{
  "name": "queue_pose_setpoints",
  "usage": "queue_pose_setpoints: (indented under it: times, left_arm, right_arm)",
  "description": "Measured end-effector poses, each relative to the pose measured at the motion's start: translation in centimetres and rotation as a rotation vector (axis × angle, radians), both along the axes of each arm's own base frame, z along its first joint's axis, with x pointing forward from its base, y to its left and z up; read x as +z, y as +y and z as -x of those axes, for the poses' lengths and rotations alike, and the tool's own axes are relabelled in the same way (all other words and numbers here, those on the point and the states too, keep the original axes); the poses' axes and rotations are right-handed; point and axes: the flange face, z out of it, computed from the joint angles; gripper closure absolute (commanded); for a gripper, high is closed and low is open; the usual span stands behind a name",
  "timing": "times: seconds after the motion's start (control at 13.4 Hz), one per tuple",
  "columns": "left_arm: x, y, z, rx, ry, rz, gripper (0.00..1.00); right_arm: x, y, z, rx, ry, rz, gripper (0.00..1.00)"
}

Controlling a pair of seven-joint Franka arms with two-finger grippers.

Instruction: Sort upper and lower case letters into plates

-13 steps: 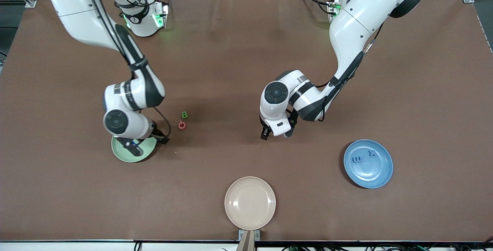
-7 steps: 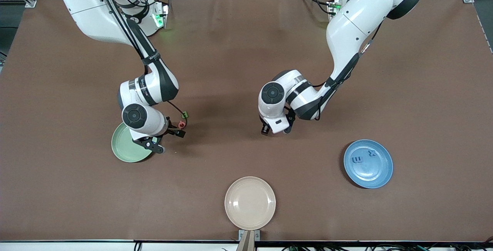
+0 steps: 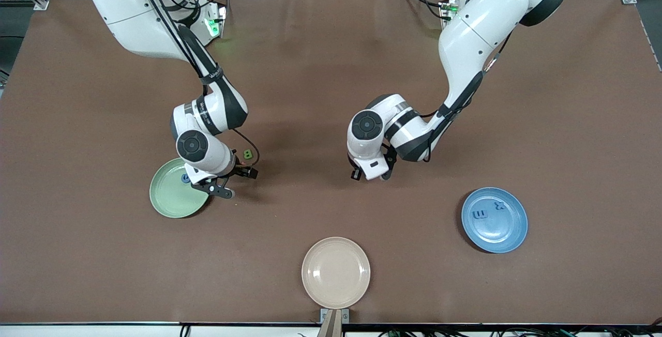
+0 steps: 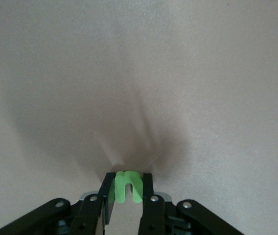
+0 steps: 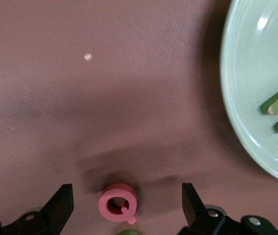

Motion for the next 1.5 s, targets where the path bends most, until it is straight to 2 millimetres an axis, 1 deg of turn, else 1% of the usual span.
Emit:
queue_pose_setpoints:
  times: [0.15,0.22,0.3,0.37,0.45,0.52,0.6,0.67,0.82,0.9,1.05,1.12,1.2,1.27,1.35,1.42,1.5]
  left_arm:
    - [0.5,0.8,-1.0,-0.006,-0.011,0.004,1.0]
    - [1.4,1.8,-2.2,-0.018,-0.026,0.009,1.0]
    - [2.7,3.2,-3.6,-0.033,-0.042,0.011,1.0]
    - [4.1,5.1,-5.0,-0.055,-0.054,0.004,1.0]
    - [5.5,7.1,-6.5,-0.08,-0.065,-0.004,1.0]
    - [6.8,9.4,-7.8,-0.107,-0.074,-0.014,1.0]
    - [7.8,11.8,-9.1,-0.137,-0.077,-0.026,1.0]
    - [8.6,14.3,-10.3,-0.173,-0.081,-0.034,1.0]
    - [9.4,19.6,-12.6,-0.244,-0.081,-0.046,1.0]
    - [9.5,22.5,-13.6,-0.275,-0.079,-0.049,1.0]
    - [9.6,28.4,-15.2,-0.332,-0.072,-0.054,0.98]
    - [9.3,30.7,-15.5,-0.358,-0.059,-0.057,0.93]
    - [8.9,32.4,-15.6,-0.378,-0.043,-0.06,0.82]
    - [8.5,33.9,-15.6,-0.401,-0.03,-0.06,0.52]
    - [8.2,35.2,-15.6,-0.425,-0.02,-0.06,0.03]
    - [7.9,36.3,-15.5,-0.444,-0.01,-0.059,0.0]
    - [7.6,37.1,-15.5,-0.451,-0.003,-0.058,0.0]
  right_arm:
    - [-0.7,-0.2,0.6,0.001,-0.011,-0.004,0.29]
    - [-0.7,-0.2,0.7,0.001,-0.014,-0.006,0.33]
    - [-0.6,-0.2,0.7,0.001,-0.016,-0.006,0.35]
    - [-0.5,-0.2,0.7,0.002,-0.017,-0.006,0.38]
    - [-0.5,-0.2,0.7,0.002,-0.017,-0.006,0.43]
    - [-0.4,-0.1,0.7,0.002,-0.018,-0.007,0.49]
    - [-0.3,-0.1,0.8,0.002,-0.017,-0.007,0.57]
    - [-0.2,-0.2,0.8,0.002,-0.019,-0.007,0.68]
    - [0.0,-0.2,0.9,0.003,-0.02,-0.007,0.9]
    - [0.3,-0.2,0.9,0.002,-0.022,-0.007,0.97]
    - [0.3,-0.3,1.0,0.002,-0.019,-0.006,0.98]
    - [0.3,-0.4,1.0,0.0,-0.015,-0.004,0.98]
    - [0.6,-0.9,0.8,-0.006,-0.006,0.001,0.99]
    - [1.6,-1.6,0.4,-0.01,0.007,0.007,0.99]
    - [3.2,-2.8,-0.4,-0.003,0.023,0.011,0.99]
    - [5.0,-4.4,-1.4,0.011,0.033,0.01,0.99]
    - [6.8,-6.3,-2.3,0.032,0.038,0.005,0.99]
